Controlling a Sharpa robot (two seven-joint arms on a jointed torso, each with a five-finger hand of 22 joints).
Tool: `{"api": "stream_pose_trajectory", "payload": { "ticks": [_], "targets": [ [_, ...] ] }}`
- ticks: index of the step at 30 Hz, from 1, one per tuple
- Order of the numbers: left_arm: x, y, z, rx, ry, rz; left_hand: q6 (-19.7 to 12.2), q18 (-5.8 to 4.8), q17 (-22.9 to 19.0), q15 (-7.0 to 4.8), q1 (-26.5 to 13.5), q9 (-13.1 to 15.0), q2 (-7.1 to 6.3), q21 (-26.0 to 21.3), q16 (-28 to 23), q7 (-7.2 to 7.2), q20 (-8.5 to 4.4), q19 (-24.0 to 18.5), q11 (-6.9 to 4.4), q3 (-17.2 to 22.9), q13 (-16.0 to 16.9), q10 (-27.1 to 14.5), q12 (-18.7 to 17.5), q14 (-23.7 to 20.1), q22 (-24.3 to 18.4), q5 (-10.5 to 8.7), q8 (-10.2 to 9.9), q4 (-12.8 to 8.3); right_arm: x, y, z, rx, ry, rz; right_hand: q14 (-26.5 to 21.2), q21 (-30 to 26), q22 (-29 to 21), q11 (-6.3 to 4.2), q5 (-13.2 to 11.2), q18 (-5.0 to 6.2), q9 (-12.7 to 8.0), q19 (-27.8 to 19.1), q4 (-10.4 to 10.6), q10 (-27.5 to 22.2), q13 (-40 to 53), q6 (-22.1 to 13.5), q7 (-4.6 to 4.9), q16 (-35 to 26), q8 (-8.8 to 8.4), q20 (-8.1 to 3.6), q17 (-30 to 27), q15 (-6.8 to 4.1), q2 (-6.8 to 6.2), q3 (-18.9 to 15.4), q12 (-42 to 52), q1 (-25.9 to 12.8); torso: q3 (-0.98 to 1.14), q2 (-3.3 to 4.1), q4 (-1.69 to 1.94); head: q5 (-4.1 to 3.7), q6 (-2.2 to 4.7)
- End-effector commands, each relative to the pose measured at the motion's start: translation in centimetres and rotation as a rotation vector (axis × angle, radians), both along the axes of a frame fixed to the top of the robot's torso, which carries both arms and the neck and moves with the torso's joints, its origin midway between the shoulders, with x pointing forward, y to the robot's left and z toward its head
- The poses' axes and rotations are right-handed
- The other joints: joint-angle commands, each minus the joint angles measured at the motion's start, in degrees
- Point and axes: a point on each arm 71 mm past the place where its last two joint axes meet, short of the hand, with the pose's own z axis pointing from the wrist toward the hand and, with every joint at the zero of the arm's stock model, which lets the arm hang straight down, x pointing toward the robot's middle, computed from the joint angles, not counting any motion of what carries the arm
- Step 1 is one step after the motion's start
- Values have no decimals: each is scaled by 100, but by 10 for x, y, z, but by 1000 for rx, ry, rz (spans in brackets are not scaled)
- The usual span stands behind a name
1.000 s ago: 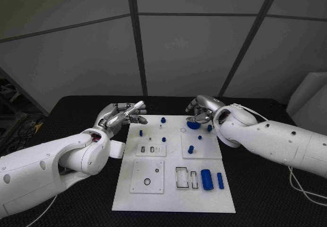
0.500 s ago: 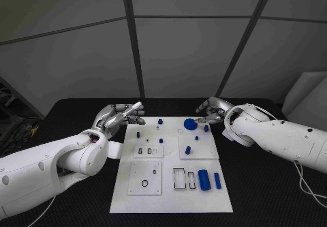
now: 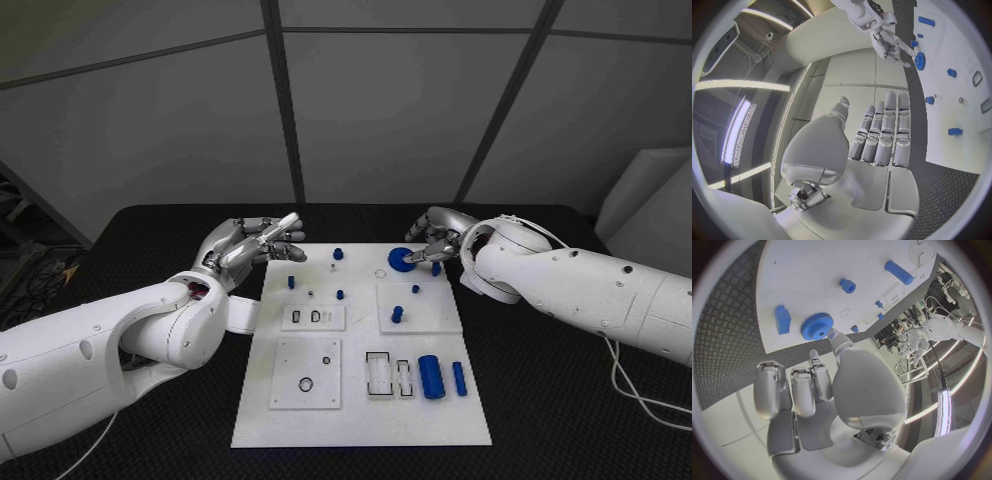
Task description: Assemble the parts on the task board
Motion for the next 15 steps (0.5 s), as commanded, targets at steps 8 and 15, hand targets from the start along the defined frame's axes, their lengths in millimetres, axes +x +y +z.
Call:
{"api": "stream_pose_trajectory", "payload": {
  "ticks": [8,15],
  "targets": [
    [0,-1,1,0,-7,-14,29,-79,16,7,9,-8,54,41,44,15,-10,-44,30,-39,-6,33,-22,-61,12,-1,-22,7,5,5,-4,-72,17,4,525,47,224,-1,-6,-96,5,40,-9,48,586,-14,4,30,73,13,1110,47,8,-35,35,93,4,-5,-7,26,-28],
    [0,-1,1,0,-7,-13,29,-79,16,7,9,-8,54,41,44,15,-10,-44,30,-39,-6,33,-22,-61,12,-1,-22,7,5,8,-9,-80,32,12,523,47,223,-4,-18,-95,9,37,-12,26,564,-1,-3,28,91,14,1105,45,19,-37,17,103,1,-3,-8,32,-49]
  ]
}}
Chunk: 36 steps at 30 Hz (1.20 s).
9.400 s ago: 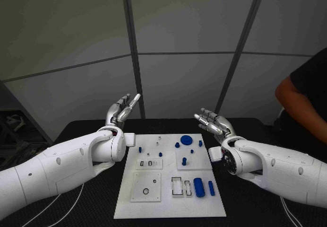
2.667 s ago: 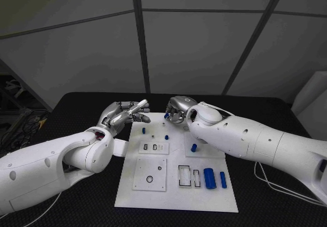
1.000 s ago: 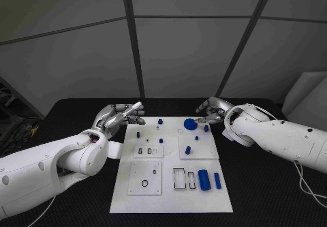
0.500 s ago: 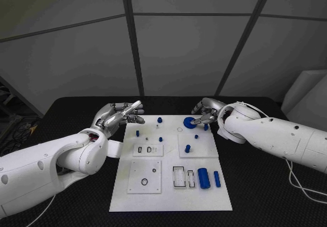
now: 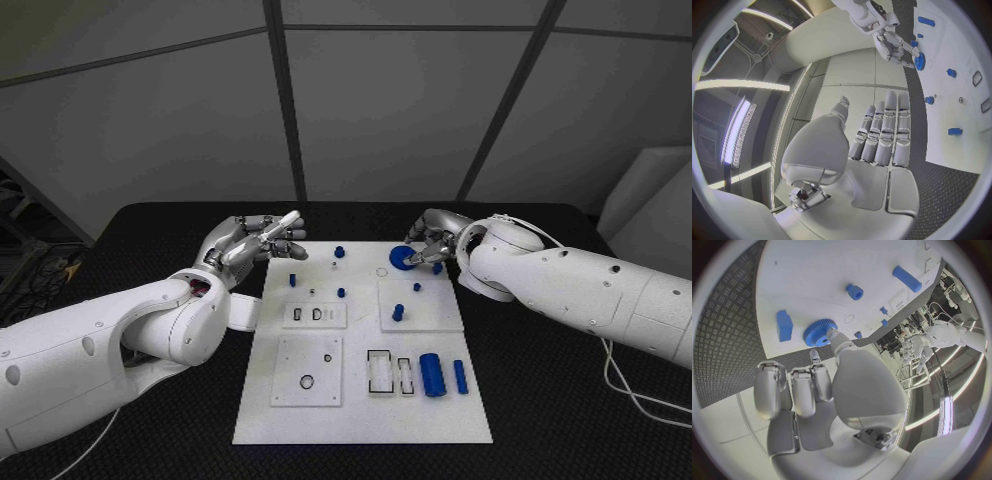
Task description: Assemble the parts on the task board
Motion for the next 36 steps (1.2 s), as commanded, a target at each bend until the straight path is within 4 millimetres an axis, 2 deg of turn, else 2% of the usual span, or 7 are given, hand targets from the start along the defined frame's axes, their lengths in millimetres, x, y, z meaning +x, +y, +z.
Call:
{"api": "stream_pose_trajectory", "payload": {
  "ticks": [1,12,18,21,25,36],
  "targets": [
    [0,-1,2,0,-9,-12,29,-79,5,-13,9,-8,54,18,21,15,-10,-44,10,-40,-6,12,-22,-41,5,-1,-22,7,0,1,-2,-26,13,11,523,24,222,-5,-19,-95,9,37,-12,26,564,1,-4,28,35,14,1106,45,28,-37,14,50,0,-1,-5,4,-15],
    [1,-1,1,-1,-10,-12,29,-79,5,-13,9,-8,54,18,21,15,-10,-44,10,-40,-6,12,-22,-41,5,-1,-22,7,0,4,-6,-31,27,20,523,40,246,-37,-27,-97,44,34,-25,44,606,202,-42,34,189,-6,1115,15,131,-40,39,75,1,0,-9,10,-44],
    [1,-1,1,0,-10,-11,29,-79,5,-13,9,-8,54,18,21,15,-10,-44,10,-40,-6,12,-22,-41,5,-1,-22,7,1,5,-6,-24,10,16,522,53,268,-81,-35,-99,91,35,-54,98,672,584,-100,35,356,-61,1116,-60,290,30,84,123,3,-2,-9,11,-55],
    [1,-1,1,0,-9,-12,29,-79,5,-13,9,-8,54,18,21,15,-10,-44,10,-40,-6,12,-22,-41,5,-1,-22,7,1,5,-4,-27,-12,11,522,60,281,-114,-157,-100,102,38,-73,132,709,768,-143,34,398,-112,1115,-119,377,109,109,157,3,-1,-7,13,-60],
    [1,-1,1,0,-8,-12,29,-79,5,-13,9,-8,54,18,21,15,-10,-44,10,-40,-6,12,-22,-41,5,-1,-22,7,1,5,-2,-39,-55,4,522,69,300,-140,-156,-104,100,44,-90,158,738,882,-172,32,398,-154,1113,-163,424,174,127,172,3,-4,-5,13,-62],
    [1,0,1,0,-5,-15,29,-79,5,-13,9,-8,54,18,21,15,-10,-44,10,-40,-6,12,-22,-41,5,-1,-22,7,0,6,0,-78,-96,14,524,87,343,-155,-134,-113,85,64,-129,167,746,917,-189,37,363,-182,1126,-191,423,226,129,204,2,-4,-3,12,-65]
  ]
}}
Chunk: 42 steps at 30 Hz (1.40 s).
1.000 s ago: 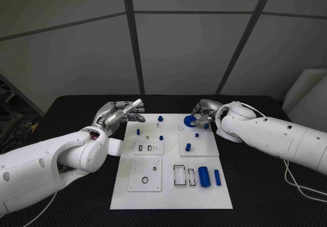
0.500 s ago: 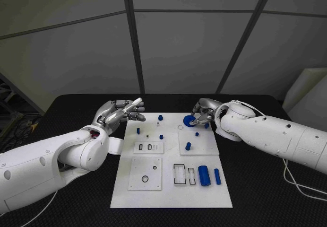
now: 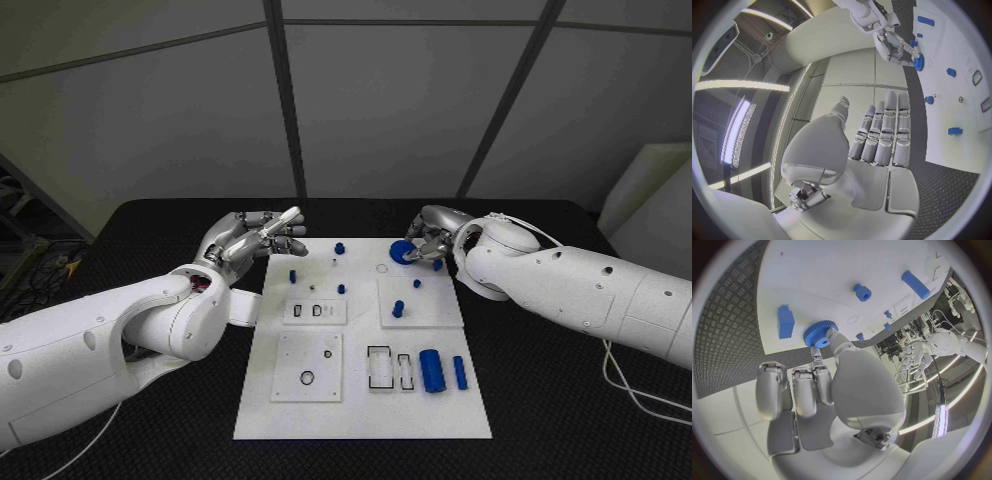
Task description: Assemble the parts on the task board
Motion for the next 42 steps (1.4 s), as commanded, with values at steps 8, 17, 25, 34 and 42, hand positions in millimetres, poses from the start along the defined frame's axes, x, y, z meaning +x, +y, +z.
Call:
{"api": "stream_pose_trajectory", "payload": {
  "ticks": [8,17,25,34,42],
  "targets": [
    [0,-1,1,-1,-5,-18,29,-78,23,-11,17,-12,60,24,29,20,-7,-54,13,-44,-8,15,-31,-54,11,-1,-32,-2,-1,3,0,-44,-6,19,502,24,353,-47,52,-116,-13,25,-10,33,729,78,-68,35,-59,-60,1121,-65,30,70,20,9,0,2,5,1,-17],
    [0,0,1,0,-3,-17,29,-78,23,-11,17,-12,60,24,29,20,-7,-54,13,-44,-8,15,-31,-54,11,-1,-32,-2,-10,9,9,12,-70,28,502,43,399,-38,448,-126,-64,44,20,60,762,163,-46,31,-216,-77,1118,-63,-23,180,31,-116,5,-3,0,27,-25],
    [2,3,0,4,-2,-10,29,-78,23,-11,17,-12,60,24,29,20,-7,-54,13,-44,-8,15,-31,-54,11,-1,-32,-2,-29,28,21,41,-131,71,504,86,496,-36,505,-146,-67,93,23,63,766,204,-40,35,-237,-70,1127,-51,-54,200,30,-145,-6,-6,1,48,-15],
    [3,5,-1,6,-1,-6,29,-78,23,-11,17,-12,60,24,29,20,-7,-54,13,-44,-8,15,-31,-54,11,-1,-32,-2,-38,64,27,39,-167,143,505,95,515,-35,509,-150,-67,102,31,63,766,227,-39,38,-245,-65,1132,-46,-71,205,28,-168,-10,1,10,57,-8],
    [4,6,-1,7,-1,-3,29,-78,23,-11,17,-12,60,24,29,20,-7,-54,13,-44,-8,15,-31,-54,11,-1,-32,-2,-41,93,22,20,-191,193,504,92,510,-34,506,-149,-67,100,35,61,762,233,-39,35,-248,-64,1127,-44,-75,206,24,-176,-7,4,24,88,-16]
  ]
}}
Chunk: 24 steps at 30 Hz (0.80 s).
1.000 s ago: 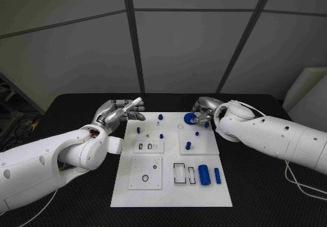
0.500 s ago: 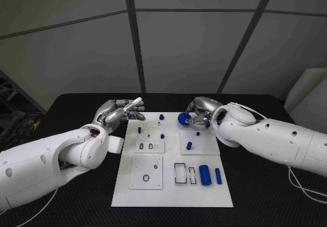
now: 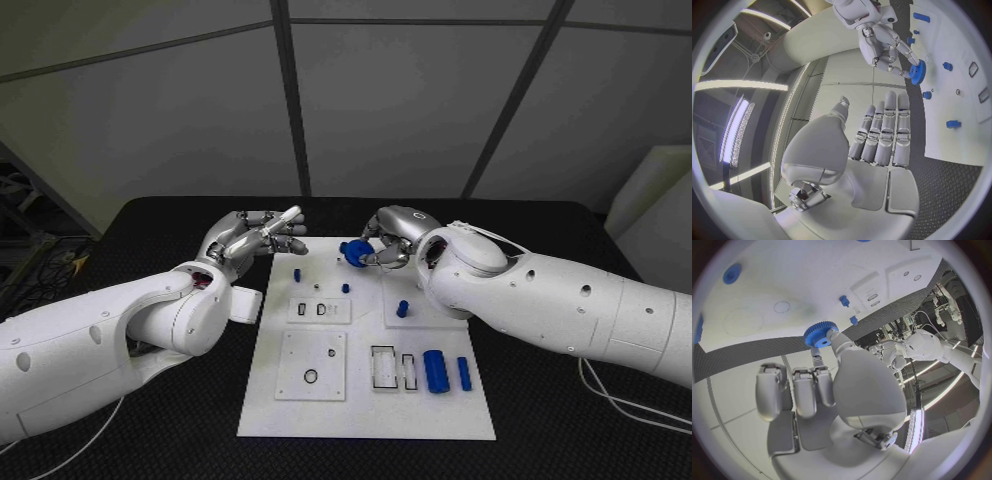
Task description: Assemble the parts on the task board
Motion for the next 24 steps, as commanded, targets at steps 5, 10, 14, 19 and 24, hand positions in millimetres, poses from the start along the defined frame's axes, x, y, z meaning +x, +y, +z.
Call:
{"api": "stream_pose_trajectory", "payload": {
  "ticks": [5,10,14,19,24],
  "targets": [
    [1,-2,1,-1,-9,-14,22,-79,24,14,14,-11,62,29,36,28,17,-45,19,-54,-11,11,-44,-50,11,-1,-45,-6,0,19,-4,-34,-54,22,505,32,516,-14,28,-58,16,104,9,40,762,95,-60,36,28,-20,1130,-5,5,40,3,-35,2,7,6,23,-11],
    [1,-3,1,-2,-9,-16,22,-79,24,14,14,-11,62,29,36,28,17,-45,19,-54,-11,11,-44,-50,11,-1,-45,-6,2,29,-11,-52,-50,34,504,33,517,-15,28,-58,16,105,10,37,758,97,-61,36,27,-20,1129,-4,6,43,-1,-36,10,8,-4,52,-26],
    [1,-3,1,-3,-9,-17,22,-79,24,14,14,-11,62,29,36,28,17,-45,19,-54,-11,11,-44,-50,11,-1,-45,-6,4,33,-15,-66,-50,36,503,33,518,-16,26,-58,14,105,11,31,750,95,-59,33,21,-18,1123,-1,5,46,-8,-38,9,9,-6,61,-38],
    [1,-4,1,-3,-9,-17,22,-79,24,14,14,-11,62,29,36,28,17,-45,19,-54,-11,11,-44,-50,11,-1,-45,-6,6,37,-17,-73,-53,33,503,33,518,-16,26,-58,14,105,11,31,750,95,-59,33,21,-18,1123,-1,5,46,-8,-38,9,7,-10,74,-48],
    [1,-5,1,-3,-8,-19,22,-79,24,14,14,-11,62,29,36,28,17,-45,19,-54,-11,11,-44,-50,11,-1,-45,-6,8,39,-18,-74,-59,24,501,30,512,-8,-1,-58,2,102,24,12,730,69,-47,29,-24,-6,1115,14,-10,60,-29,-67,11,7,-10,75,-48]
  ]
}}
